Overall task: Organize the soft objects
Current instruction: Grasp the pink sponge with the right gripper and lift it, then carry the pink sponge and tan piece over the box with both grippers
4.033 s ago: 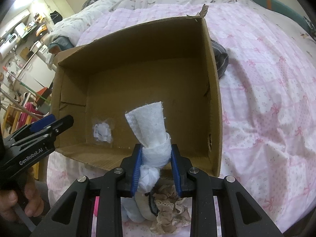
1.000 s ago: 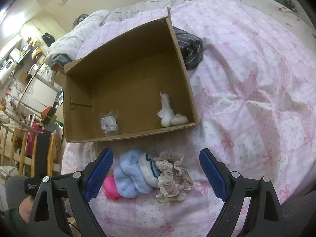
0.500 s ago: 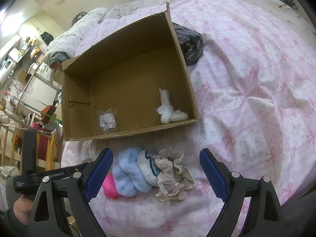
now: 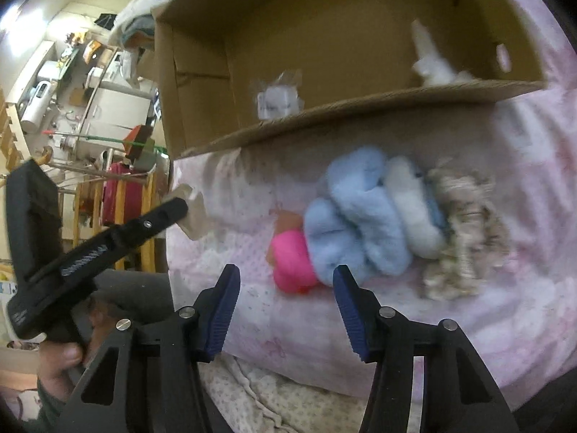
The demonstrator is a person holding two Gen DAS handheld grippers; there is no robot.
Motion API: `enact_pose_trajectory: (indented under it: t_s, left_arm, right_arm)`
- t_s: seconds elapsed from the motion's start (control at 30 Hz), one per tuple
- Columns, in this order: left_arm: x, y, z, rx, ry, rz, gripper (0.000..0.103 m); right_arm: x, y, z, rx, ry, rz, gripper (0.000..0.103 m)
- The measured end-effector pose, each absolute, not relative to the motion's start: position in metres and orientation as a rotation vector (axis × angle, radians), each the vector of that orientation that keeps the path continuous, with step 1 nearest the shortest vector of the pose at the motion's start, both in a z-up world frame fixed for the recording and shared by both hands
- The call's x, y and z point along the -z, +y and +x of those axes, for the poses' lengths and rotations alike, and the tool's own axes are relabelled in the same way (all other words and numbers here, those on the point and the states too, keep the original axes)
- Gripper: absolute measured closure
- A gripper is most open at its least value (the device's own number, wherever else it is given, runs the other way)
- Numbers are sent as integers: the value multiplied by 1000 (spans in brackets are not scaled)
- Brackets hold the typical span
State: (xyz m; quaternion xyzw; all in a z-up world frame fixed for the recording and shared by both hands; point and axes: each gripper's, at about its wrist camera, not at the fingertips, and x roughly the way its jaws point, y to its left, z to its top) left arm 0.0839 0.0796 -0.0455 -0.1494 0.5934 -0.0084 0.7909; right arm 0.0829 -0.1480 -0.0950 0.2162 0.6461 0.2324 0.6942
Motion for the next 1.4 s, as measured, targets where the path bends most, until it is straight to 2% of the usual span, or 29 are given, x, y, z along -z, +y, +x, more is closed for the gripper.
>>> enact_pose_trajectory:
  t_s: [0.17, 0.23, 0.43, 0.6, 0.67, 0.7, 0.93, 1.4]
  left_arm:
    - [46, 84, 87, 22, 1285, -363, 93]
    - [48, 86, 88, 23, 1292, -389, 93]
    - [53, 85, 93, 13, 1307, -392, 93]
    - [56, 82, 91, 2, 1316, -349, 93]
    - [57, 80, 90, 0, 1315, -335, 93]
    - [57, 79, 90, -1, 1316, -330, 93]
    - [61, 70, 88, -2, 1313, -265, 93]
    - [58, 64, 77, -36, 1281, -141, 93]
  right_arm:
    - [110, -117, 91, -502, 1472, 397, 46]
    - [115, -108, 94, -493, 1491, 364, 58]
    - [134, -90, 97, -462, 1532, 264, 60]
    - [119, -88, 89, -514, 1484, 269, 63]
    - [107, -91, 83, -548, 1464, 279, 79]
    - [102, -95, 82, -557, 1460, 289, 81]
    - [62, -123, 75, -563, 1347, 293, 82]
    - [61, -164, 67, -507, 1282, 344, 82]
